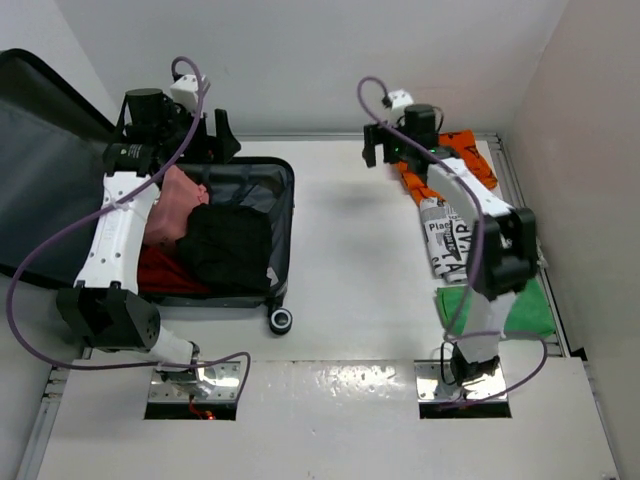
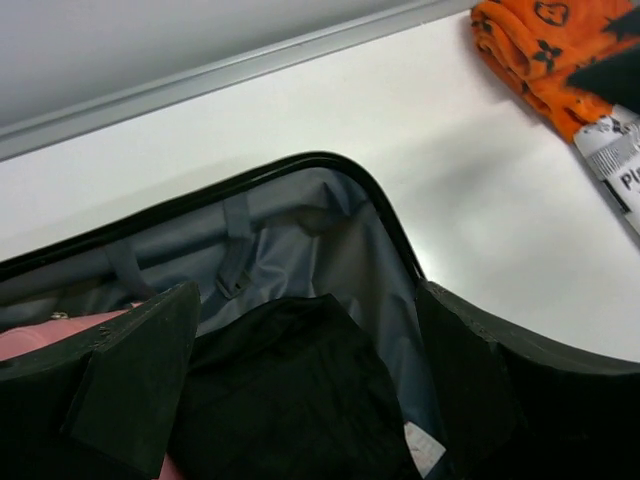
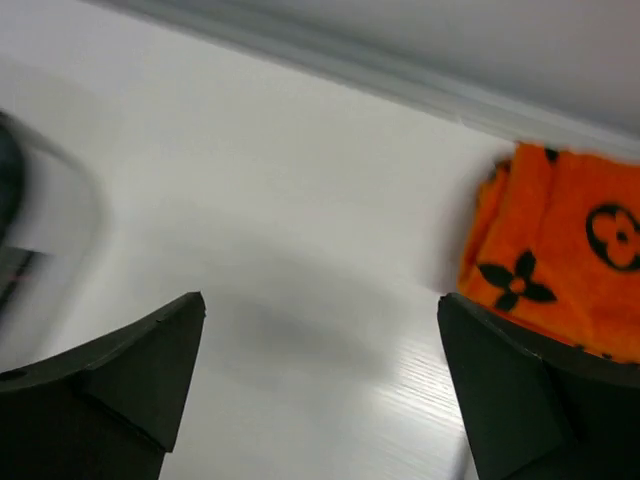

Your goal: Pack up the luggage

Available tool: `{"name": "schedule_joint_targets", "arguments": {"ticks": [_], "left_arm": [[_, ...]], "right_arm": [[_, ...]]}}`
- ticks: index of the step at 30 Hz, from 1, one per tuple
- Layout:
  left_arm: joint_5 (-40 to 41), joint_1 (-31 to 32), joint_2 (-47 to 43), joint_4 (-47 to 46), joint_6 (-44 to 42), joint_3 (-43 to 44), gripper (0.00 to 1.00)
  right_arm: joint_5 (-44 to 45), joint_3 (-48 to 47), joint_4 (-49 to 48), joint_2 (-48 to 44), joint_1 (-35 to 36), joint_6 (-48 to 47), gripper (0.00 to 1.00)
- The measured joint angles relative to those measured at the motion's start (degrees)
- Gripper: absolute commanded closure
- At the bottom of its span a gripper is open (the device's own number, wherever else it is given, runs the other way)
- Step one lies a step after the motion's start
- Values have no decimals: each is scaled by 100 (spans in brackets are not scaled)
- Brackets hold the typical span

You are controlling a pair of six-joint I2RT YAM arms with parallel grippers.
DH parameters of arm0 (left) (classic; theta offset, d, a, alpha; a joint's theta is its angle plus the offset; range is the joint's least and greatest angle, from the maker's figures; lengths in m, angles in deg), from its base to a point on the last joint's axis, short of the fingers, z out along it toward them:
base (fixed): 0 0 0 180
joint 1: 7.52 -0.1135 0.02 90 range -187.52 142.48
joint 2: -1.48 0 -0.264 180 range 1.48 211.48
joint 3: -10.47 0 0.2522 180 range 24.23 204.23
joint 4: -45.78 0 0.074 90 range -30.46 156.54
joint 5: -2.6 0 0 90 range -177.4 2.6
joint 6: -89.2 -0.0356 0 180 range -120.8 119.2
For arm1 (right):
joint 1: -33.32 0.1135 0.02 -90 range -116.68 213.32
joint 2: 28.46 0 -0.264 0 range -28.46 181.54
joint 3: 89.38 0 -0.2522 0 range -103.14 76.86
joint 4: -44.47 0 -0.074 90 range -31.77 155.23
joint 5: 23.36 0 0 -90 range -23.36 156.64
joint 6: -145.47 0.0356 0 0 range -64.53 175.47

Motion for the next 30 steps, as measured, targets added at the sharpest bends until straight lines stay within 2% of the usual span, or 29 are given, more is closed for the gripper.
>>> {"name": "schedule_joint_targets", "arguments": {"ticks": [6,11,14,19,28,29,30], "left_arm": [[656,120,-87,-35,63,50,6],[944,48,-415,2,52,-66,6],[1054,-22,-610,39,20,-160,6],[1154,-92,-697,39,-31,-229,6],[1169,-118,-684,48,-50,-262,6],[1169,-127,-671,50,-50,-262,6],[1167,-129,-656,44,-48,-262,6]], "right_arm": [[1405,-935,553,2197,-52,-892,1],[2092,-2068,704,3252,-175,-1438,1],[2304,-2522,741,3512,-310,-1722,1],[2474,-2603,841,3567,-564,-2083,1],[2203,-3327,2271,3985,-761,-2293,1],[2159,-3388,2450,4009,-761,-2312,4],[2144,-3541,2651,4059,-761,-2347,18]]}}
